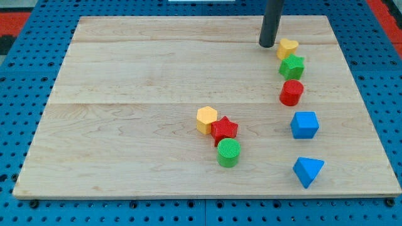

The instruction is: Put the yellow hexagon to the top side of the yellow heart

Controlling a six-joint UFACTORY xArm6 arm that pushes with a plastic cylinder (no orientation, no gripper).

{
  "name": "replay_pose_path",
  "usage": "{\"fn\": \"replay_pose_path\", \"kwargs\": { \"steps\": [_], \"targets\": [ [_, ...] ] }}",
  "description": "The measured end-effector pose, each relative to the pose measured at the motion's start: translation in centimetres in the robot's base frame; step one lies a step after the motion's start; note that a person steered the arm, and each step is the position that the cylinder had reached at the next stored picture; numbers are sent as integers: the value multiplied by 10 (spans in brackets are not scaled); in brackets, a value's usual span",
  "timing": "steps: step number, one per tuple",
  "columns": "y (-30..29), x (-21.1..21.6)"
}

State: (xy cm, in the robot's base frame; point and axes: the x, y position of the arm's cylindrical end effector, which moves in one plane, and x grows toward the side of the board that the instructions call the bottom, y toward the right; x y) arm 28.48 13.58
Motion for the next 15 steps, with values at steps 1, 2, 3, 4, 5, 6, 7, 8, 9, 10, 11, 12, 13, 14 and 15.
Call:
{"fn": "replay_pose_path", "kwargs": {
  "steps": [1,2,3,4,5,6,7,8,9,10,11,12,13,14,15],
  "targets": [
    [16,-1],
    [18,-1],
    [-5,-6],
    [-77,20],
    [-138,102],
    [-169,185],
    [-167,257],
    [-132,304],
    [-90,328],
    [-82,329],
    [-104,294],
    [-134,240],
    [-146,192],
    [-146,176],
    [-130,101]
  ]
}}
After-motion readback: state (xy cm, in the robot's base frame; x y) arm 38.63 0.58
